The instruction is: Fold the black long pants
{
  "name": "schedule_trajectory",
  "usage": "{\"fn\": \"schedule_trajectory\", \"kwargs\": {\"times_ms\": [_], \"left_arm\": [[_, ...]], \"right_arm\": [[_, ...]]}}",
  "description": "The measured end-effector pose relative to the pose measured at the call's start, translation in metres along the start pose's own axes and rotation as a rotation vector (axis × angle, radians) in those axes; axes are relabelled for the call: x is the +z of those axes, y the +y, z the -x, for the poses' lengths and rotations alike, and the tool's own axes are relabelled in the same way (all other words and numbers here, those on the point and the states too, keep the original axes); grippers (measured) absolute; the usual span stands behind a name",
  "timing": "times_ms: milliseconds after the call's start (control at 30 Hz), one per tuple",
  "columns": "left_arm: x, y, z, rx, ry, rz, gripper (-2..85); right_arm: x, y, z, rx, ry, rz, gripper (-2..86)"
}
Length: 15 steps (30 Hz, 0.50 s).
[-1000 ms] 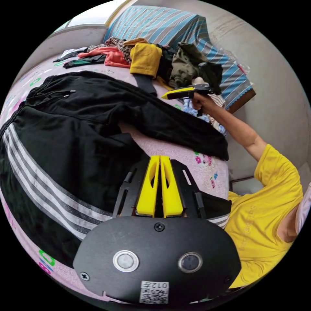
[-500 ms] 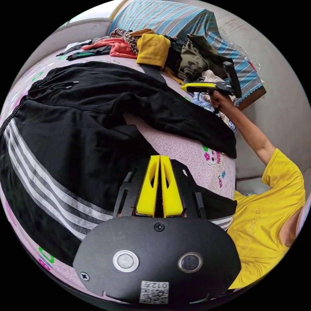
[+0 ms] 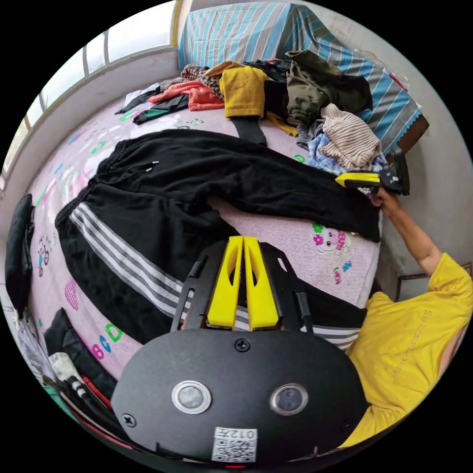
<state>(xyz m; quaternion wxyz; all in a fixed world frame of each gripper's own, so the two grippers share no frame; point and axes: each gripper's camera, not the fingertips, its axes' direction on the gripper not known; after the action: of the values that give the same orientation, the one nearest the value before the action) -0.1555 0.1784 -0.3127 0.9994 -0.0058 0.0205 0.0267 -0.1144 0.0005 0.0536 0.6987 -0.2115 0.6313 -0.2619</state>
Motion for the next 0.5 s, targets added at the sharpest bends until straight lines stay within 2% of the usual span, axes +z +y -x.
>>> {"fn": "schedule_trajectory", "kwargs": {"times_ms": [67, 200, 267, 400, 500], "left_arm": [[-0.006, 0.026, -0.015, -0.038, 0.051, -0.056, 0.4], [0.018, 0.066, -0.032, -0.143, 0.059, -0.002, 0.4], [0.036, 0.089, -0.044, -0.196, 0.071, 0.059, 0.4], [0.032, 0.125, -0.071, -0.237, 0.019, 0.014, 0.4], [0.011, 0.159, -0.08, -0.339, -0.049, -0.072, 0.4]], "right_arm": [[-0.011, 0.035, 0.035, -0.048, -0.047, 0.03, 0.7], [-0.01, 0.09, 0.062, -0.098, 0.07, 0.152, 0.7], [-0.029, 0.121, 0.06, -0.059, 0.057, 0.128, 0.7], [-0.057, 0.154, 0.056, 0.008, 0.032, 0.132, 0.9], [-0.091, 0.181, 0.094, -0.033, -0.185, 0.032, 1.2]]}}
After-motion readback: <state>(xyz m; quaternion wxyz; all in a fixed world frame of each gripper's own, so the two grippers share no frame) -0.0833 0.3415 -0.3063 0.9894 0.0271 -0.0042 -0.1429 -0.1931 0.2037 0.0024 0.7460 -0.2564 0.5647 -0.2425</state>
